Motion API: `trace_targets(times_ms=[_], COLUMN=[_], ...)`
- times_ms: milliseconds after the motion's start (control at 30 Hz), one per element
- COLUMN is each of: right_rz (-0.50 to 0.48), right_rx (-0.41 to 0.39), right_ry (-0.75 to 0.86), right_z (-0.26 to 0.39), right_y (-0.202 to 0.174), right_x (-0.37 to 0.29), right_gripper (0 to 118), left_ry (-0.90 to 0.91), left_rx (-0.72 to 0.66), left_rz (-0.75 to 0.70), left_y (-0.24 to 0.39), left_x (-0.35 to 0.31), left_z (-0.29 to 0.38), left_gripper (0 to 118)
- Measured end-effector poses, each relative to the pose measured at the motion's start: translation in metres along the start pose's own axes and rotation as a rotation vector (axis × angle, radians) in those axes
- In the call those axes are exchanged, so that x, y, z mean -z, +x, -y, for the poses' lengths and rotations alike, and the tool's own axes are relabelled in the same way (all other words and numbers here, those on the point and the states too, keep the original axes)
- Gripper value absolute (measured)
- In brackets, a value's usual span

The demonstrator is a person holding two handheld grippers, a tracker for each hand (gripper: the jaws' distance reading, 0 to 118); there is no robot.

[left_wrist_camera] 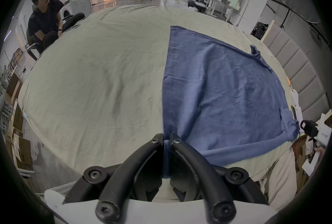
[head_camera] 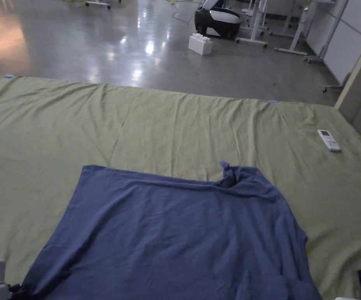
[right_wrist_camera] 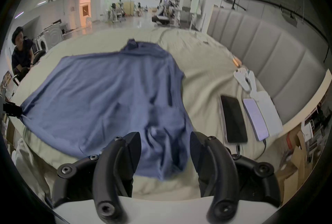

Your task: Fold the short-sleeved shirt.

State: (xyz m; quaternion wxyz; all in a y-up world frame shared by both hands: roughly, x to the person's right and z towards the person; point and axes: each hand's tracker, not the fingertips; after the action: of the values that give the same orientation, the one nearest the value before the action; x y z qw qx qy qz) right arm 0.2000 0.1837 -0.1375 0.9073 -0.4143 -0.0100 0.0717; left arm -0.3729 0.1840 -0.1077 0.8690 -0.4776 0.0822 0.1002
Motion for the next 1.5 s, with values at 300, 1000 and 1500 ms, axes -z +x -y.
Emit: trace_targets(times_ms=[300,1000,1500], right_rz=[-0.054,-0.045,-0.040], right_rx=[0.051,-0.046,0.026], right_ry=[-0.152,-0.141,-0.008], right_z=[0.031,0.000,-0.115], right_y=[-0.004,-0.009,-0.012], right_x=[0.045,0.005,0.043], right_gripper=[39,7,7], left_ry=[-0.017,0.054,0.204], left_rx=[0.007,-0.031,0.014], left_rz=[-0.014,0.041,0.017], left_y=[0.007,-0.001,0.017], left_x=[0.002,-0.015,0.035], left_z=[0.007,0.001,-0.107], left_gripper=[7,7,7])
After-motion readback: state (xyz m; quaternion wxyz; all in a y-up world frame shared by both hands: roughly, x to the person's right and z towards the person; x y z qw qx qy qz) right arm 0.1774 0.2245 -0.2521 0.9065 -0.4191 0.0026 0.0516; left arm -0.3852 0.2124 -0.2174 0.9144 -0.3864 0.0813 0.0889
